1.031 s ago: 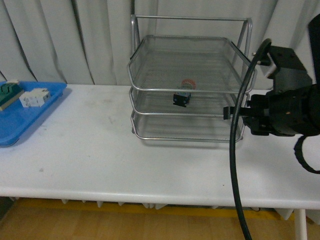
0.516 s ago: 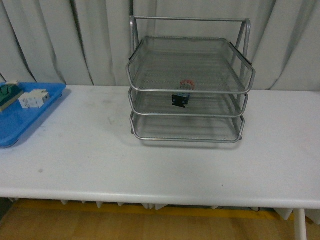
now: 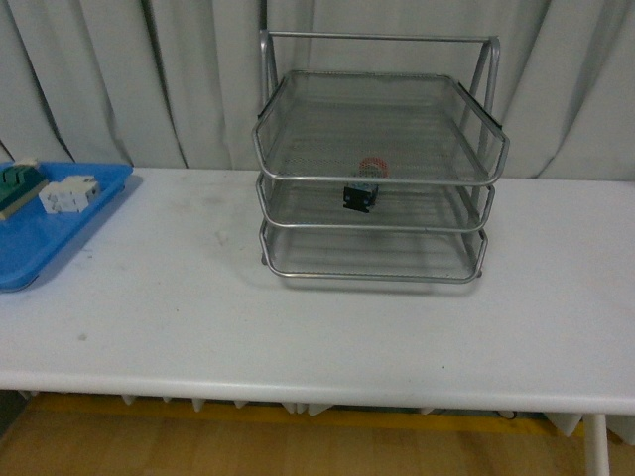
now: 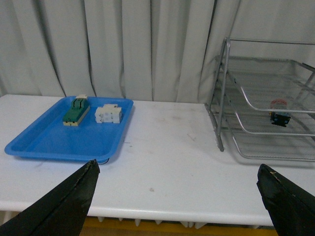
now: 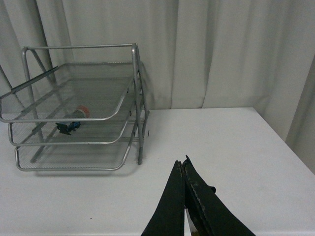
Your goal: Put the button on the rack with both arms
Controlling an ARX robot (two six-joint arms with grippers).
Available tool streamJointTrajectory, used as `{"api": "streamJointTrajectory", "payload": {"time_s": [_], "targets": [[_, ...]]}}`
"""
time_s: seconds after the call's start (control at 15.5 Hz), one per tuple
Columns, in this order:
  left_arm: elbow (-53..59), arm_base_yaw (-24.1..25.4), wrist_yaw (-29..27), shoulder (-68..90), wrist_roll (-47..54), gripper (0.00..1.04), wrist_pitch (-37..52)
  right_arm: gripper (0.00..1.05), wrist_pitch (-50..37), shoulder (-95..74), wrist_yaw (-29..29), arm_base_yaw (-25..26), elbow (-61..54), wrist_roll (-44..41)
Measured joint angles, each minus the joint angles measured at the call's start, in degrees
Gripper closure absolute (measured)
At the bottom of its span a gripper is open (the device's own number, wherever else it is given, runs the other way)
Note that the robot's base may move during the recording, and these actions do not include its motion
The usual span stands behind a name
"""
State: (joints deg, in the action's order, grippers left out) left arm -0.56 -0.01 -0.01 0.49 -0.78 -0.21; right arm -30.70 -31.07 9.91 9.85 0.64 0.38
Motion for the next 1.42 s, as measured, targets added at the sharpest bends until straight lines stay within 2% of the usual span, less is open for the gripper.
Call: {"api": "streamJointTrajectory", "payload": {"time_s": [0.19,0.26,0.32,0.52,1.16,1.22,1.29,1.42], "targets": [[0.00,0.00,0.02,0.00,0.00,0.07,0.00,1.03,7.04,7.04,-3.58,-3.54,-0.02,-0.02],[0.00,0.00,-0.02,0.00,0.00,0.07,0.00,1.03,9.44,9.75,-8.74,-8.15,-0.02,0.00],[0.00,0.00,0.00,0.00,0.00,0.07,0.02,1.03,10.75,11.69,-8.87,-10.29,-0.02,-0.13],[0.00,0.00,0.00,0.00,0.00,0.07,0.00,1.03,14.88,15.54,-9.90,-9.84,-0.02,-0.17],[0.00,0.00,0.00,0.00,0.00,0.07,0.00,1.03,20.65,21.14,-9.90,-9.84,-0.02,-0.20],[0.00,0.00,0.00,0.00,0.00,0.07,0.00,1.03,23.04,22.67,-9.90,-9.84,0.02,-0.20],[0.00,0.00,-0.04,0.00,0.00,0.07,0.02,1.03,30.97,30.21,-9.92,-9.84,0.02,-0.22],[0.00,0.00,-0.04,0.00,0.00,0.07,0.02,1.03,31.34,30.88,-9.92,-9.84,0.02,-0.22]]}}
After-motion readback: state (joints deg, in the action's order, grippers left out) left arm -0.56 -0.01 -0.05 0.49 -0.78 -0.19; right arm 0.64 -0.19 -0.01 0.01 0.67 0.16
